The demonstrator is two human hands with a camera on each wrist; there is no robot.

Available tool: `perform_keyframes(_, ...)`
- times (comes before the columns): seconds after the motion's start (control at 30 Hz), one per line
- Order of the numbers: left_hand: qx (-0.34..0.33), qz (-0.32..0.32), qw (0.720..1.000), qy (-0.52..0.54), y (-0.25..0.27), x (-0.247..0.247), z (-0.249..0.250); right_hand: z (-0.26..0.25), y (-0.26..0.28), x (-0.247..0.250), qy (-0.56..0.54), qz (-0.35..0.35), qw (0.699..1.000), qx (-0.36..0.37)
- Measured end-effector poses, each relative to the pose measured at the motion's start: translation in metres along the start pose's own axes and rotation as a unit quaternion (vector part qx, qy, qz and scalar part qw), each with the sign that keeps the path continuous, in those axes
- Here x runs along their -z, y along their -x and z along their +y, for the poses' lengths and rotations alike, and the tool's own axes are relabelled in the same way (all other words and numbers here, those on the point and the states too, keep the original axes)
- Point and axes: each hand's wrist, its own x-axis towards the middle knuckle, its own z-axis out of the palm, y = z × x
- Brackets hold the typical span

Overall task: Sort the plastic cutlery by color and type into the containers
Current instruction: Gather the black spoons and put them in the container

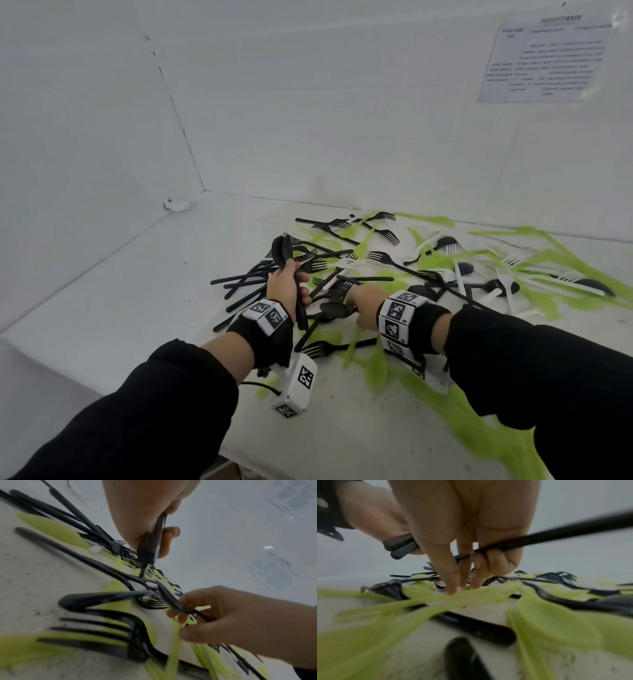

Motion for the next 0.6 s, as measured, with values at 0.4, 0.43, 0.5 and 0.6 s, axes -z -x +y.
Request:
perform_keyframes(0.4,0.032,-0.053,0.998,-0.011,0.001,-0.021,-0.013,0.007,-0.021,0.038,-0.356,0.178,0.914,-0.077)
perform_keyframes(0.43,0.028,-0.061,0.998,-0.005,0.002,-0.026,-0.015,-0.002,-0.021,0.037,-0.387,0.163,0.905,-0.07)
perform_keyframes(0.5,0.023,-0.072,0.997,0.0,0.002,-0.033,-0.019,-0.016,-0.023,0.032,-0.428,0.138,0.892,-0.048)
perform_keyframes(0.6,0.025,-0.064,0.998,0.001,-0.001,-0.036,-0.021,-0.02,-0.021,0.021,-0.42,0.173,0.889,-0.052)
